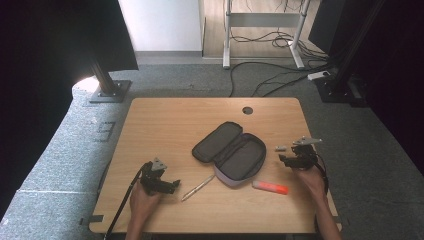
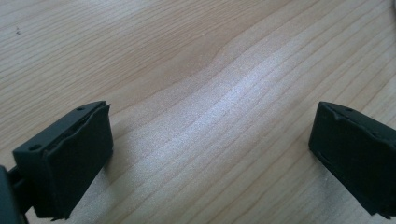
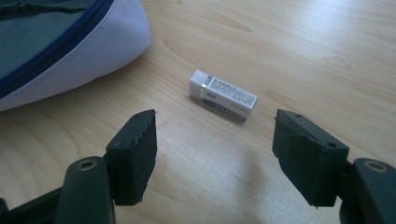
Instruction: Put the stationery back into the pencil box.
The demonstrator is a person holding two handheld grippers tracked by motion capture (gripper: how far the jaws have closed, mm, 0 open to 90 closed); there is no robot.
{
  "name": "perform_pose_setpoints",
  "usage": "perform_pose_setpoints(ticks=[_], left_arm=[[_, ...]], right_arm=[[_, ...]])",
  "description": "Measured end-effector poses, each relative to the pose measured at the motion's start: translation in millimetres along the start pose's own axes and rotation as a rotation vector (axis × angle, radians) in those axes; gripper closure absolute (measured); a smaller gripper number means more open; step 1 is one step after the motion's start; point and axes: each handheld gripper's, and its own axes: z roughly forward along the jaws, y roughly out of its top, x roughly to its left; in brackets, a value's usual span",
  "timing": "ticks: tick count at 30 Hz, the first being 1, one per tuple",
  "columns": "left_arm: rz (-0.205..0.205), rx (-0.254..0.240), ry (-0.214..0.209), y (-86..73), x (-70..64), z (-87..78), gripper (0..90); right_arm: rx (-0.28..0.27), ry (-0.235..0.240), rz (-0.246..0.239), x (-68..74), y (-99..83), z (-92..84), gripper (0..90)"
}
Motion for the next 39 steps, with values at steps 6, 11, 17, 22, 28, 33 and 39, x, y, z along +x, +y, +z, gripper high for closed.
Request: perform_pose_setpoints(ticks=[6,11,17,22,28,33,39], left_arm=[[0.0,0.0,0.0,0.0,0.0,0.0,0.0],[0.0,0.0,0.0,0.0,0.0,0.0,0.0],[0.0,0.0,0.0,0.0,0.0,0.0,0.0],[0.0,0.0,0.0,0.0,0.0,0.0,0.0],[0.0,0.0,0.0,0.0,0.0,0.0,0.0],[0.0,0.0,0.0,0.0,0.0,0.0,0.0],[0.0,0.0,0.0,0.0,0.0,0.0,0.0]], right_arm=[[-0.009,0.026,-0.002,-7.7,6.6,8.9,36.1],[-0.009,0.044,0.0,-11.6,10.8,16.2,38.5],[0.006,0.055,-0.005,-14.4,14.2,25.0,41.8],[0.025,0.053,-0.01,-15.4,16.7,32.3,49.6],[0.026,0.057,-0.003,-15.9,16.6,36.1,63.9],[0.011,0.053,0.017,-14.2,14.9,36.0,74.4],[-0.004,0.061,0.057,-13.2,12.0,34.6,78.1]])
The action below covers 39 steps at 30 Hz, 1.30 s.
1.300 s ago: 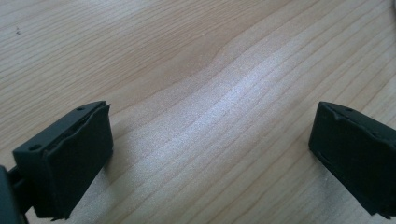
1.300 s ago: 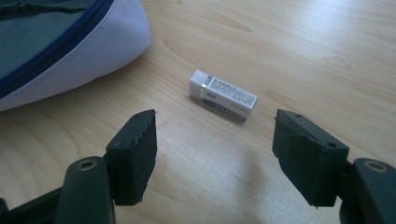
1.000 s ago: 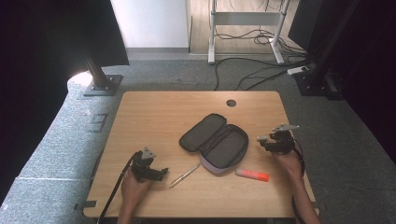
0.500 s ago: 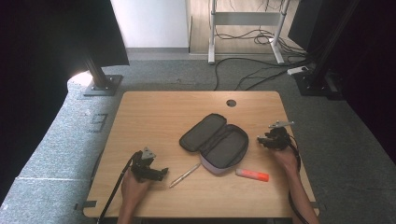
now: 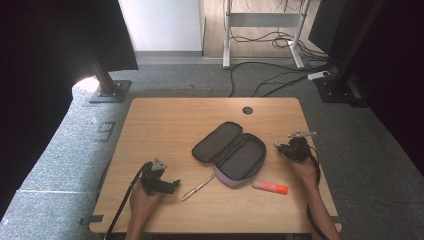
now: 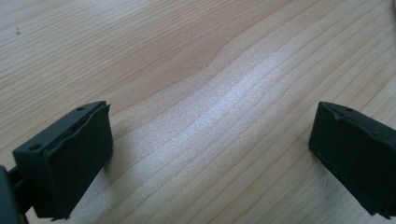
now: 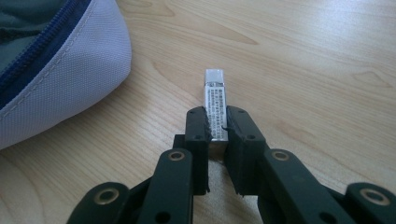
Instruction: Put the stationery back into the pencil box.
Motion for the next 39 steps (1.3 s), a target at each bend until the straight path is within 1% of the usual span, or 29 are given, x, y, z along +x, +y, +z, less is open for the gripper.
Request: perform_pose_setpoints(ticks=[4,7,12,13,15,18,24,34,35,39], left_arm=[[0.0,0.0,0.0,0.0,0.0,0.0,0.0],[0.0,0.0,0.0,0.0,0.0,0.0,0.0],[0.0,0.0,0.0,0.0,0.0,0.0,0.0],[0.0,0.0,0.0,0.0,0.0,0.0,0.0],[0.0,0.0,0.0,0.0,0.0,0.0,0.0],[0.0,0.0,0.0,0.0,0.0,0.0,0.0],[0.0,0.0,0.0,0.0,0.0,0.0,0.0],[0.0,0.001,0.0,0.0,0.0,0.0,0.0],[0.001,0.001,0.0,0.0,0.0,0.0,0.0],[0.001,0.001,0.0,0.0,0.0,0.0,0.0]], right_arm=[[0.002,-0.009,-0.005,0.6,-1.0,-2.1,78.3],[-0.018,-0.009,0.006,0.5,-0.4,-9.0,78.3],[-0.025,-0.009,0.006,1.6,1.6,-16.1,78.3],[-0.034,-0.01,0.004,3.3,2.2,-19.8,78.3],[-0.035,-0.012,0.002,4.0,2.4,-21.0,78.4],[-0.047,-0.013,-0.009,6.8,4.6,-27.7,78.3],[-0.055,-0.013,-0.001,9.9,7.2,-34.6,78.4],[-0.085,0.006,0.001,16.3,14.0,-48.4,78.4],[-0.091,0.012,-0.002,18.8,16.7,-51.6,78.4],[-0.097,0.017,-0.014,23.9,21.5,-55.1,78.4]])
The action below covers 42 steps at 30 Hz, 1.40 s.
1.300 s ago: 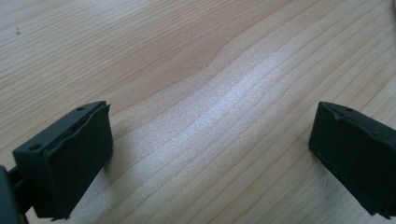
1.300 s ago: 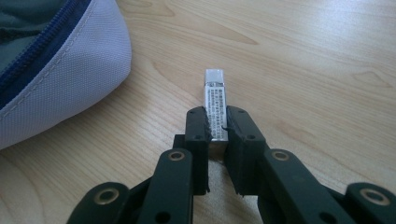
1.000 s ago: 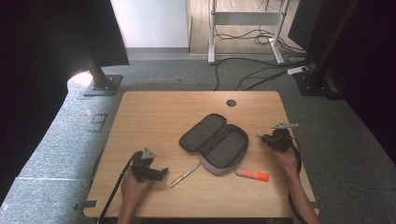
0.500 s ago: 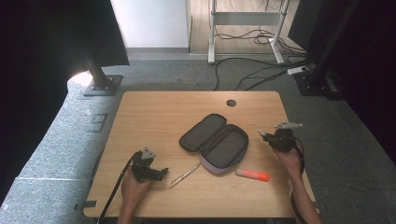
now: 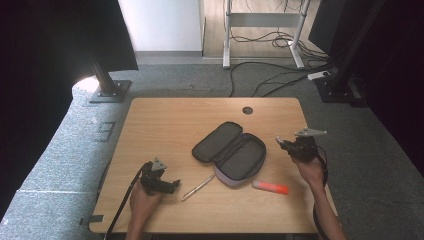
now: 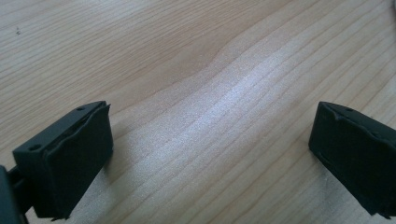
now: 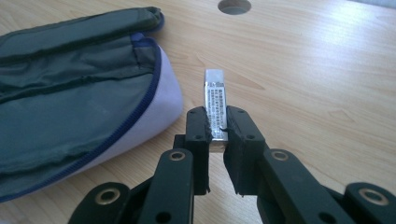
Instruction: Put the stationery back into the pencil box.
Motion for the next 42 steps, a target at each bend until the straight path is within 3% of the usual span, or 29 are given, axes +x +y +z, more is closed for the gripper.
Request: perform_pose_setpoints(ticks=[18,28,42], left_arm=[[0.001,0.0,0.0,0.0,0.0,0.0,0.0],[0.001,0.0,0.0,0.0,0.0,-0.1,0.0],[0.001,0.0,-0.001,0.0,0.0,-0.1,0.0]], right_arm=[[-0.037,0.056,-0.049,28.7,23.1,-4.4,78.4],[-0.036,0.099,-0.089,49.8,28.2,6.5,78.4],[-0.013,0.128,-0.122,68.3,26.4,25.0,78.4]])
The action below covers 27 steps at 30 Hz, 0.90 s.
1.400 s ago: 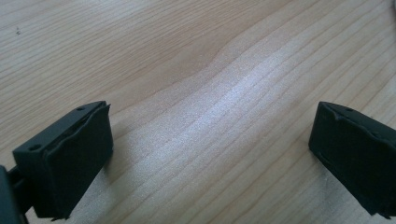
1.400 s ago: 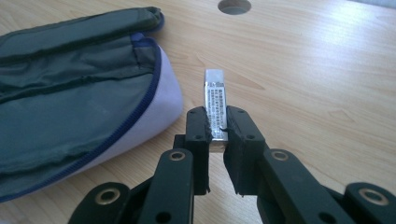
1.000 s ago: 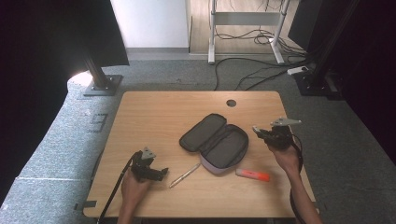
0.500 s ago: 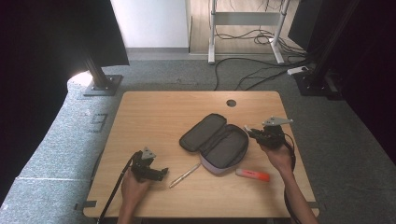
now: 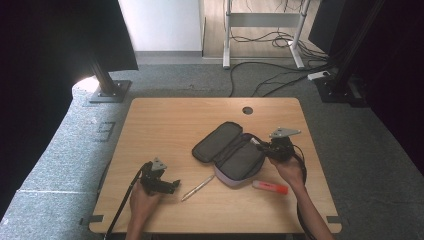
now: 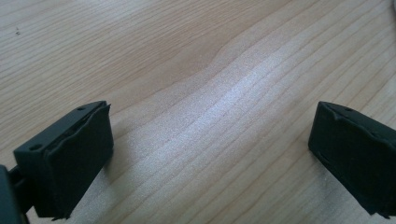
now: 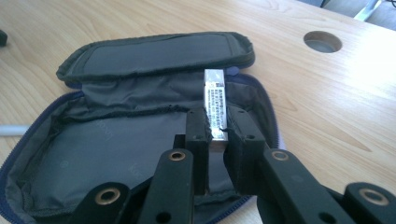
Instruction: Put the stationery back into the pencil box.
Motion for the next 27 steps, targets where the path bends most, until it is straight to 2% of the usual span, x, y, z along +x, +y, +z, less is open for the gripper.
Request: perform_pose_setpoints(ticks=[6,12,27], left_arm=[[0.0,0.0,0.0,0.0,0.0,0.0,0.0],[0.0,0.0,0.0,0.0,0.0,0.0,0.0],[0.0,0.0,0.0,0.0,0.0,0.0,0.0]], right_arm=[[0.021,0.012,-0.004,4.1,-3.8,11.5,78.4],[0.053,0.008,0.014,3.6,-12.9,24.8,78.4],[0.114,0.01,0.005,6.9,-24.4,41.2,78.3]])
